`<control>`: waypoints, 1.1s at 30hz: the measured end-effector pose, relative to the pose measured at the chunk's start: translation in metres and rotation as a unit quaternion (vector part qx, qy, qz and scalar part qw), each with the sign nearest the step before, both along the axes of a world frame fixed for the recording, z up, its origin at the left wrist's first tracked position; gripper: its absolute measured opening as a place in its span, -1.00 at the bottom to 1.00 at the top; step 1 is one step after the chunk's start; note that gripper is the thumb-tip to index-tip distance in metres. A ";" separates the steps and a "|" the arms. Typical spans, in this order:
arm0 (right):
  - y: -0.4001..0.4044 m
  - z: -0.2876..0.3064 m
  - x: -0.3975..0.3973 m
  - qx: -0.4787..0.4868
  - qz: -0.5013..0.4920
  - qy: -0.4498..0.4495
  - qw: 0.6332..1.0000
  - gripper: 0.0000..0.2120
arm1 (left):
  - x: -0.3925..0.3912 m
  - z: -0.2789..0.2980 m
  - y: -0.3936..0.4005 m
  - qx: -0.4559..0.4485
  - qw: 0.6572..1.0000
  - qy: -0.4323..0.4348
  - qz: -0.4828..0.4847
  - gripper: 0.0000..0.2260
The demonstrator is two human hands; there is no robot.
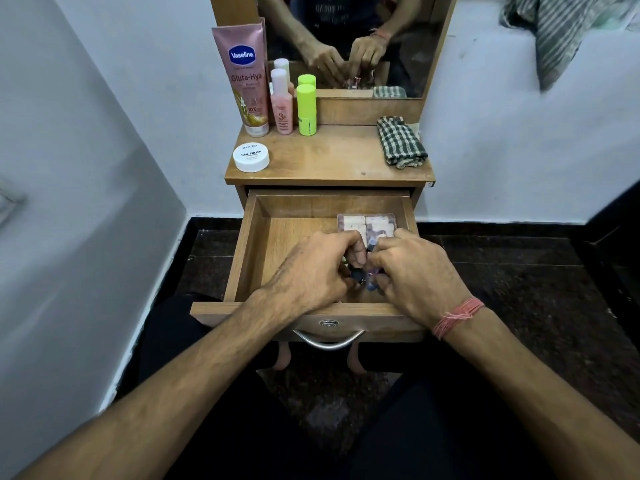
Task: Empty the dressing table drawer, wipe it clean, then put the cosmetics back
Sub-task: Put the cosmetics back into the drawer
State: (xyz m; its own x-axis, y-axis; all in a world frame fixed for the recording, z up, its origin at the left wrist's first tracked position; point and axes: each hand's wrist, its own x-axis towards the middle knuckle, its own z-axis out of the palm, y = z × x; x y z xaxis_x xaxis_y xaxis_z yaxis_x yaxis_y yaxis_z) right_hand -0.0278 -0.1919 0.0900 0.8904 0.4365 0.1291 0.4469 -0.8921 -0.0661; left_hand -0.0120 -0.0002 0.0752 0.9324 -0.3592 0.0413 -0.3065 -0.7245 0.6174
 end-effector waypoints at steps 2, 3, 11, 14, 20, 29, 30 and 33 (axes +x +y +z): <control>-0.001 0.000 0.000 0.006 0.002 0.000 1.000 -0.97 | 0.002 0.000 -0.001 0.013 1.000 0.005 0.010 -0.73; -0.001 -0.001 0.000 0.008 0.004 -0.001 1.000 -0.98 | 0.002 0.001 -0.002 0.016 1.000 0.011 0.015 -0.73; -0.008 0.003 0.008 0.080 -0.004 0.026 0.996 -0.86 | 0.004 0.003 0.006 0.030 0.998 0.036 0.031 -0.76; -0.007 0.018 0.016 0.161 -0.008 0.030 0.987 -0.81 | 0.005 0.015 0.019 0.023 0.997 0.062 0.041 -0.78; 0.020 0.050 0.065 0.259 0.010 -0.014 0.966 -0.74 | 0.046 0.046 0.050 -0.084 0.989 0.033 0.113 -0.69; 0.080 0.086 0.211 0.173 -0.061 -0.079 0.980 -0.41 | 0.151 0.063 0.051 -0.271 0.935 0.061 0.220 -0.30; 0.086 0.087 0.222 0.158 -0.061 -0.080 0.982 -0.39 | 0.158 0.062 0.051 -0.280 0.931 0.068 0.224 -0.26; 0.098 0.083 0.246 0.123 -0.052 -0.071 0.988 -0.39 | 0.171 0.058 0.047 -0.301 0.927 0.076 0.212 -0.33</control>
State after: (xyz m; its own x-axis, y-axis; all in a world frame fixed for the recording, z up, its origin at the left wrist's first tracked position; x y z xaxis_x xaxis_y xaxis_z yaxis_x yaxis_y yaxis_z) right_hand 0.2183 -0.0942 0.1727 0.8938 0.2835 0.3474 0.3742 -0.8985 -0.2294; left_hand 0.1587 0.0469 0.1336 0.9958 0.0870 -0.0286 0.0512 -0.2702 0.9615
